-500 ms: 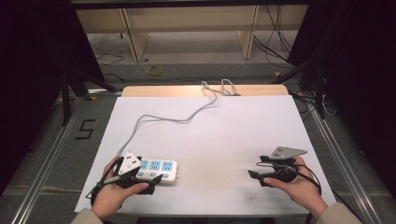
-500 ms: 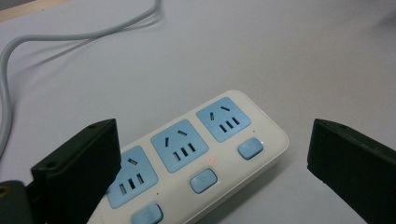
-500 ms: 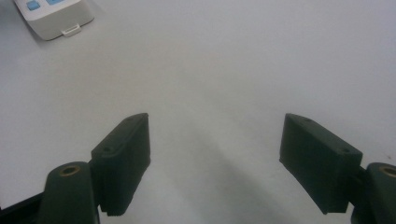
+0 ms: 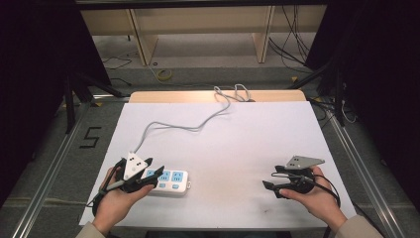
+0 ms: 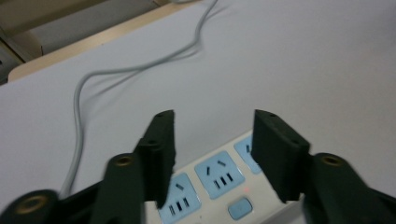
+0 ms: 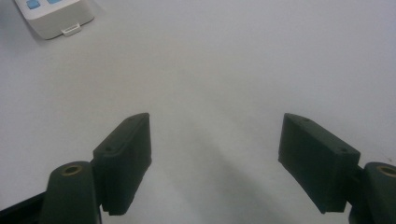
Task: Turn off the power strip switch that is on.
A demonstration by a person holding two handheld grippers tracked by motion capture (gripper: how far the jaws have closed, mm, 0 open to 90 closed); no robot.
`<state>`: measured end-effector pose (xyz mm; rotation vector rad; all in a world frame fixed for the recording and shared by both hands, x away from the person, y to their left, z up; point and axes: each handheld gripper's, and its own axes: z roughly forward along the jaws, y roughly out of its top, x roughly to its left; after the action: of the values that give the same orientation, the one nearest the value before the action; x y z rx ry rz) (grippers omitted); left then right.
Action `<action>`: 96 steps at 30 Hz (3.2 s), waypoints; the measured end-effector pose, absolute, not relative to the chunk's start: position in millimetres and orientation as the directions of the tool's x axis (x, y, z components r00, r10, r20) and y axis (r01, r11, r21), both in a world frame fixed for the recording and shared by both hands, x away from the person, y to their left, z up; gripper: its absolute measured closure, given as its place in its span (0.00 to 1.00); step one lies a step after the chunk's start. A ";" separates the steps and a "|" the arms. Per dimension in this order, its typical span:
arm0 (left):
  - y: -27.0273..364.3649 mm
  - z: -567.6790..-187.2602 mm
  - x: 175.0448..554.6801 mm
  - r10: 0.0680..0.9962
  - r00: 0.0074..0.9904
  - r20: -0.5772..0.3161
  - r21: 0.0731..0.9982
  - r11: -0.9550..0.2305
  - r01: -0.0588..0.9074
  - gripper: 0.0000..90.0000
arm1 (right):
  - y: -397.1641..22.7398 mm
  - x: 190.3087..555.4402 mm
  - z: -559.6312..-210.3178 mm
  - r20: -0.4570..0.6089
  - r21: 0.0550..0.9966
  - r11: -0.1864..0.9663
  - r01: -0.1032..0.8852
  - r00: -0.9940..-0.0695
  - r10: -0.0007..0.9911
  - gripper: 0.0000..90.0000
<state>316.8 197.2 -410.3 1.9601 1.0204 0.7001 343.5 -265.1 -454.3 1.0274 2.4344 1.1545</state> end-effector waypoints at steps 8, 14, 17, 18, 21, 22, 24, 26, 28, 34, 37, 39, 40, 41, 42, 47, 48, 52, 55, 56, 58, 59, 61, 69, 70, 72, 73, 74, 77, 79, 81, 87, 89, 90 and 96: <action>203.5 -401.7 321.7 0.876 0.478 0.055 0.875 -0.273 0.400 0.99 | -265.1 344.3 -455.1 0.069 0.753 0.437 0.492 -0.719 0.691 0.29; 206.1 -397.2 321.9 0.884 0.467 0.035 0.897 -0.234 0.375 1.00 | -264.6 343.9 -454.8 0.066 0.755 0.437 0.489 -0.720 0.691 0.29; 207.1 -396.4 322.9 0.886 0.463 0.032 0.900 -0.227 0.371 1.00 | -264.6 344.1 -454.7 0.066 0.756 0.437 0.488 -0.720 0.691 0.29; 207.6 -396.0 324.1 0.884 0.466 0.030 0.899 -0.228 0.374 1.00 | -264.6 344.2 -454.8 0.066 0.756 0.436 0.489 -0.720 0.691 0.29; 208.3 -395.3 328.4 0.878 0.477 0.027 0.885 -0.243 0.397 1.00 | -264.6 344.6 -454.9 0.066 0.756 0.437 0.488 -0.721 0.690 0.29; 208.0 -395.2 330.0 0.878 0.478 0.030 0.880 -0.250 0.404 1.00 | -264.6 344.6 -454.9 0.067 0.756 0.437 0.488 -0.721 0.690 0.29; 207.5 -395.0 333.2 0.873 0.487 0.033 0.873 -0.262 0.411 1.00 | -264.7 344.5 -454.9 0.069 0.755 0.436 0.490 -0.720 0.690 0.29; 206.7 -395.1 335.6 0.871 0.490 0.029 0.871 -0.263 0.415 1.00 | -264.7 344.4 -454.9 0.069 0.755 0.436 0.491 -0.720 0.691 0.29; 205.2 -395.5 338.4 0.872 0.489 0.029 0.866 -0.267 0.424 1.00 | -264.8 344.5 -454.8 0.067 0.756 0.436 0.488 -0.720 0.690 0.29; 202.3 -396.0 344.3 0.867 0.497 0.029 0.841 -0.290 0.457 1.00 | -264.8 344.4 -454.8 0.069 0.755 0.436 0.490 -0.720 0.690 0.29; 201.3 -396.1 346.9 0.866 0.500 0.031 0.832 -0.299 0.467 1.00 | -264.8 344.4 -454.8 0.068 0.755 0.437 0.489 -0.721 0.690 0.29; 200.5 -395.9 348.6 0.864 0.502 0.036 0.823 -0.310 0.476 1.00 | -264.7 344.4 -454.8 0.070 0.755 0.436 0.490 -0.721 0.690 0.29; 199.9 -395.9 349.7 0.864 0.502 0.038 0.821 -0.313 0.478 1.00 | -264.6 344.4 -454.8 0.070 0.755 0.436 0.490 -0.721 0.689 0.29; 199.4 -395.7 350.7 0.863 0.504 0.041 0.816 -0.320 0.482 1.00 | -264.6 344.4 -454.8 0.070 0.755 0.436 0.490 -0.721 0.689 0.29; 199.0 -395.3 352.0 0.860 0.508 0.046 0.807 -0.331 0.489 1.00 | -264.6 344.6 -454.9 0.068 0.755 0.437 0.488 -0.722 0.688 0.29; 194.4 -397.0 356.3 0.854 0.517 0.051 0.785 -0.354 0.508 1.00 | -264.9 344.5 -454.8 0.071 0.755 0.435 0.491 -0.720 0.690 0.29; 193.5 -397.4 356.9 0.853 0.519 0.052 0.777 -0.361 0.515 1.00 | -264.9 344.5 -454.8 0.071 0.755 0.435 0.491 -0.720 0.690 0.29; 190.5 -399.1 359.6 0.848 0.526 0.062 0.757 -0.383 0.529 1.00 | -264.7 344.4 -454.8 0.071 0.755 0.435 0.491 -0.721 0.690 0.29; 188.6 -399.3 360.9 0.846 0.529 0.063 0.747 -0.392 0.536 1.00 | -264.7 344.5 -454.9 0.071 0.755 0.436 0.491 -0.721 0.689 0.29; 188.1 -399.4 361.3 0.845 0.530 0.065 0.745 -0.395 0.538 1.00 | -264.7 344.6 -454.9 0.069 0.756 0.436 0.489 -0.722 0.689 0.29; 187.3 -399.5 362.3 0.842 0.535 0.068 0.737 -0.403 0.542 1.00 | -264.5 344.4 -454.9 0.071 0.755 0.436 0.490 -0.721 0.689 0.29; 186.9 -399.7 362.8 0.841 0.536 0.069 0.734 -0.406 0.544 1.00 | -264.5 344.6 -454.9 0.070 0.755 0.436 0.489 -0.722 0.688 0.29; 186.1 -400.6 364.0 0.841 0.537 0.065 0.726 -0.409 0.553 1.00 | -264.5 344.7 -455.0 0.071 0.755 0.436 0.489 -0.722 0.688 0.29; 181.8 -405.5 366.9 0.831 0.551 0.067 0.683 -0.441 0.582 1.00 | -264.6 344.9 -455.2 0.070 0.755 0.437 0.488 -0.723 0.687 0.29; 181.3 -406.1 367.1 0.831 0.552 0.067 0.678 -0.444 0.586 1.00 | -264.6 344.9 -455.2 0.070 0.756 0.437 0.488 -0.723 0.687 0.29; 180.4 -407.0 367.3 0.828 0.558 0.064 0.668 -0.451 0.592 1.00 | -264.6 344.9 -455.3 0.072 0.755 0.436 0.490 -0.723 0.687 0.29; 179.7 -407.8 367.4 0.828 0.557 0.063 0.668 -0.450 0.593 1.00 | -264.6 345.0 -455.3 0.071 0.755 0.437 0.489 -0.723 0.687 0.29; 179.3 -408.2 367.5 0.825 0.561 0.065 0.662 -0.456 0.595 1.00 | -264.6 345.0 -455.4 0.071 0.755 0.436 0.489 -0.723 0.687 0.29; 177.8 -409.6 367.6 0.821 0.567 0.066 0.650 -0.466 0.600 1.00 | -264.2 344.8 -455.3 0.073 0.755 0.435 0.490 -0.723 0.687 0.29; 177.1 -410.6 368.0 0.821 0.568 0.063 0.644 -0.468 0.605 1.00 | -264.1 344.8 -455.3 0.074 0.754 0.435 0.492 -0.722 0.688 0.29; 176.7 -411.1 368.3 0.818 0.572 0.061 0.635 -0.474 0.610 1.00 | -264.3 344.9 -455.4 0.072 0.755 0.437 0.490 -0.723 0.687 0.29; 174.5 -412.4 368.5 0.813 0.578 0.064 0.617 -0.488 0.618 1.00 | -264.4 345.1 -455.4 0.073 0.754 0.436 0.492 -0.722 0.688 0.29; 173.9 -413.1 368.5 0.811 0.582 0.062 0.610 -0.492 0.621 1.00 | -264.4 345.0 -455.4 0.073 0.754 0.436 0.491 -0.722 0.688 0.29; 173.7 -413.3 368.6 0.810 0.583 0.061 0.607 -0.494 0.623 1.00 | -264.3 345.0 -455.4 0.073 0.753 0.437 0.492 -0.723 0.688 0.29; 172.6 -414.6 368.4 0.807 0.588 0.057 0.586 -0.504 0.634 1.00 | -264.1 344.8 -455.4 0.074 0.753 0.436 0.493 -0.722 0.688 0.29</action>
<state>368.4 172.6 -414.6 2.3030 1.1450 0.4442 344.8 -264.1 -455.4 1.0278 2.4462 1.1596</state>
